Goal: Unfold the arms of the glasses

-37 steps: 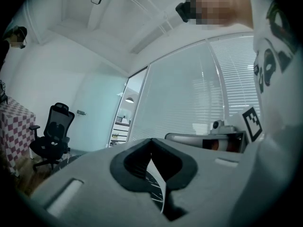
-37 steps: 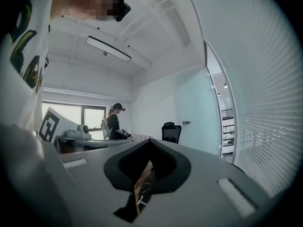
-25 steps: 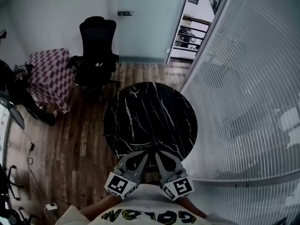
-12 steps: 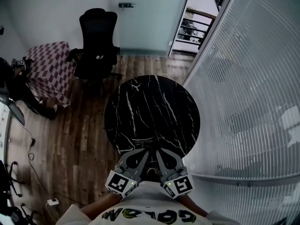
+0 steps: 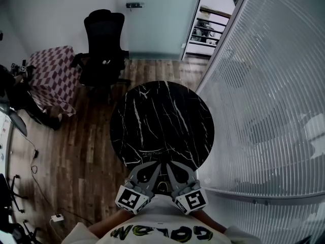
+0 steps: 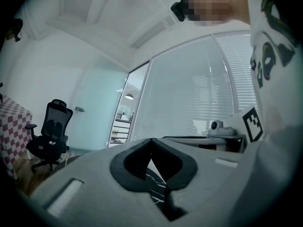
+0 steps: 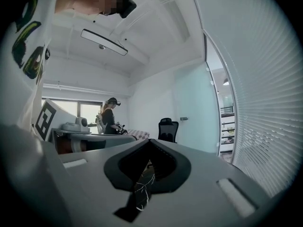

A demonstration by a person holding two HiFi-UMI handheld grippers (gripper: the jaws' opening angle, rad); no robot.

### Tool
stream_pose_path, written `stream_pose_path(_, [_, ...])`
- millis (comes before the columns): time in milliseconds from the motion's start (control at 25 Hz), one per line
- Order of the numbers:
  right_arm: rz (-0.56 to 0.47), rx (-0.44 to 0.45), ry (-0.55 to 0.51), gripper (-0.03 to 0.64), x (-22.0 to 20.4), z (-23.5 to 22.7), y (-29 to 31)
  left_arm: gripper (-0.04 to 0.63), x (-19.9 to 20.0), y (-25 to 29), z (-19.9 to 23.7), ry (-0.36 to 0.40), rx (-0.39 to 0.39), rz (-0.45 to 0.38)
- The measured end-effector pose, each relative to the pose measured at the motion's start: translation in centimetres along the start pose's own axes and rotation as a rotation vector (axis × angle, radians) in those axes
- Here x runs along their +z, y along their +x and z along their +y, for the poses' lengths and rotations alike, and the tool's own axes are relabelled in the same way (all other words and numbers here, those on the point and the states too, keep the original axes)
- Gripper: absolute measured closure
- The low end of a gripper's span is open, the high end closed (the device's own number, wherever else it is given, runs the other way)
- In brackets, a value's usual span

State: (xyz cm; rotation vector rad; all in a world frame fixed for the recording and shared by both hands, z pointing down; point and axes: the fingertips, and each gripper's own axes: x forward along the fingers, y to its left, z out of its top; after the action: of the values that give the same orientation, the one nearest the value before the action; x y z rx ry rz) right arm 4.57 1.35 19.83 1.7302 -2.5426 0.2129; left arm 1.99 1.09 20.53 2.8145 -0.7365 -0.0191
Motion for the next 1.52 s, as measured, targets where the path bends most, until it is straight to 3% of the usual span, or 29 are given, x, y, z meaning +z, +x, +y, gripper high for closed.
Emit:
stream_pose_path(240, [0.013, 0.0, -0.001, 0.615, -0.5, -1.4, -0.5, 0.592, -0.9, 0.9, -0.4, -0.001, 0.011, 0.019])
stream_pose_path(840, [0.157, 0.049, 0.074, 0.615, -6.5, -1.6, -1.9, 0.592, -7.9, 0.2, -0.6, -0.065, 0.085, 0.18])
stream_pose_path(1200, [0.207, 0.134, -0.08, 0.615, -8.3, -2.3, -1.0, 0.591, -11.1, 0.5, 0.8, -0.063, 0.141, 0.258])
stream_pose_path(1520, [0.337, 0.28, -0.241, 0.614, -13.6, -2.8, 2.2, 0.572, -17.3, 1.3, 3.9, -0.077, 0.183, 0.349])
